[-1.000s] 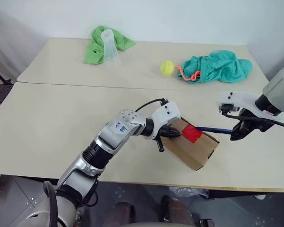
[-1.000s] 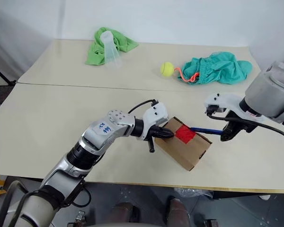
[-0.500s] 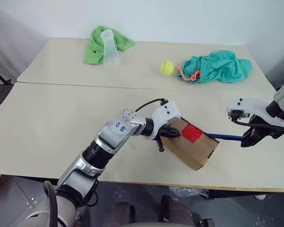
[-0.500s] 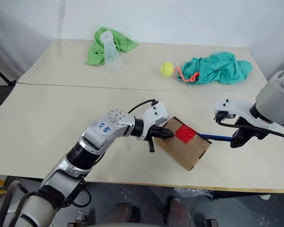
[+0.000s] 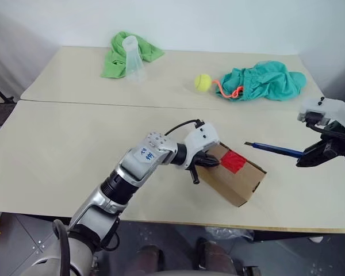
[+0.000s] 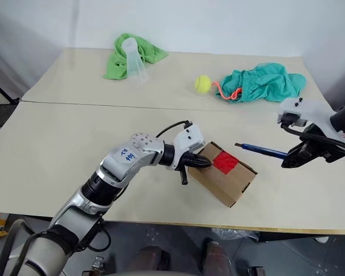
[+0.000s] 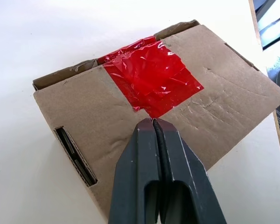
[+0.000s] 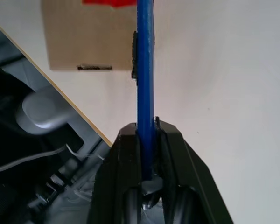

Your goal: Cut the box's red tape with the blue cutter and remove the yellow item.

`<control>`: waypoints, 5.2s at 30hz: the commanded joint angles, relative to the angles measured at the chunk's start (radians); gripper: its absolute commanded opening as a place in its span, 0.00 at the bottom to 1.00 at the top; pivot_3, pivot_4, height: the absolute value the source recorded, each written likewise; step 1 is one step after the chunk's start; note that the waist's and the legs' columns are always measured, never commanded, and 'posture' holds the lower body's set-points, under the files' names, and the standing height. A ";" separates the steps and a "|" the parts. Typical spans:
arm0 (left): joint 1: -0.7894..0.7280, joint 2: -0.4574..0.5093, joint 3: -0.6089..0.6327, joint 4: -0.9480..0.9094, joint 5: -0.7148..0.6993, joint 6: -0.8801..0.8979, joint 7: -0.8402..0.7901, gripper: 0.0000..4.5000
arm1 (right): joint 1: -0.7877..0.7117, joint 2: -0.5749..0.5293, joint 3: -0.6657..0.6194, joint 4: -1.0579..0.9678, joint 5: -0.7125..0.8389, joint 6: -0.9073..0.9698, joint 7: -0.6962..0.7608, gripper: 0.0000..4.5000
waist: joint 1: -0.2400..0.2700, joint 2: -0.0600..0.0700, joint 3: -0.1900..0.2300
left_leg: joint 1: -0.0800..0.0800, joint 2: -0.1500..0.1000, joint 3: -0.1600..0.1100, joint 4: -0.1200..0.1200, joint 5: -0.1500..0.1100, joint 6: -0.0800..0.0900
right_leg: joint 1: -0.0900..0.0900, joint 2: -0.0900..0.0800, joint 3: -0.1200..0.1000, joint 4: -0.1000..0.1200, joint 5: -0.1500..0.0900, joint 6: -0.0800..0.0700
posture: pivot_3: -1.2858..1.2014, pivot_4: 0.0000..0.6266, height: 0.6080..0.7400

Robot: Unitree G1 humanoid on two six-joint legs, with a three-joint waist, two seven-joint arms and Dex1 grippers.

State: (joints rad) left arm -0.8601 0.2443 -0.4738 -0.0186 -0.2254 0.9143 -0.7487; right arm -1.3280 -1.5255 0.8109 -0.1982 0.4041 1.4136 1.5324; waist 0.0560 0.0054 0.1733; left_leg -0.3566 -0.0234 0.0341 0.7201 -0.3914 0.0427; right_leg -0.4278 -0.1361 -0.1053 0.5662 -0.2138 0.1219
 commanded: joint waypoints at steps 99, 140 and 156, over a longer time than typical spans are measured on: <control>-0.018 0.047 0.077 0.132 0.001 0.050 0.098 0.00 | 0.821 0.699 -0.785 -0.206 0.065 -0.121 -0.872 0.00 | -0.029 0.012 0.013 | -0.002 0.000 0.003 -0.003 0.008 0.003 | -0.003 0.004 0.001 0.005 0.002 0.002 | 0.52 0.24 1.00; -0.065 0.058 0.068 0.040 -0.097 0.026 -0.099 0.00 | 0.930 0.794 -1.189 -0.493 0.329 0.201 -1.134 0.99 | -0.030 0.012 0.014 | -0.003 -0.001 0.004 -0.003 0.008 0.004 | -0.005 0.004 0.002 0.007 0.002 0.002 | 0.52 0.24 1.00; -0.050 0.079 0.004 0.048 -0.042 -0.012 -0.153 0.00 | 1.027 0.744 -1.187 -0.446 0.361 0.201 -1.182 0.99 | -0.027 0.010 0.013 | 0.000 -0.001 0.003 -0.003 0.007 0.006 | -0.001 0.003 0.003 0.005 0.002 0.002 | 0.52 0.24 1.00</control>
State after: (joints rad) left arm -0.9188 0.3136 -0.4446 0.0399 -0.2841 0.8938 -0.8912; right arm -0.3283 -0.7737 -0.3922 -0.6637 0.8016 1.5902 0.3798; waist 0.0294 0.0157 0.1861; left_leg -0.3566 -0.0245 0.0367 0.7171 -0.3845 0.0493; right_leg -0.4282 -0.1327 -0.1027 0.5715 -0.2116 0.1237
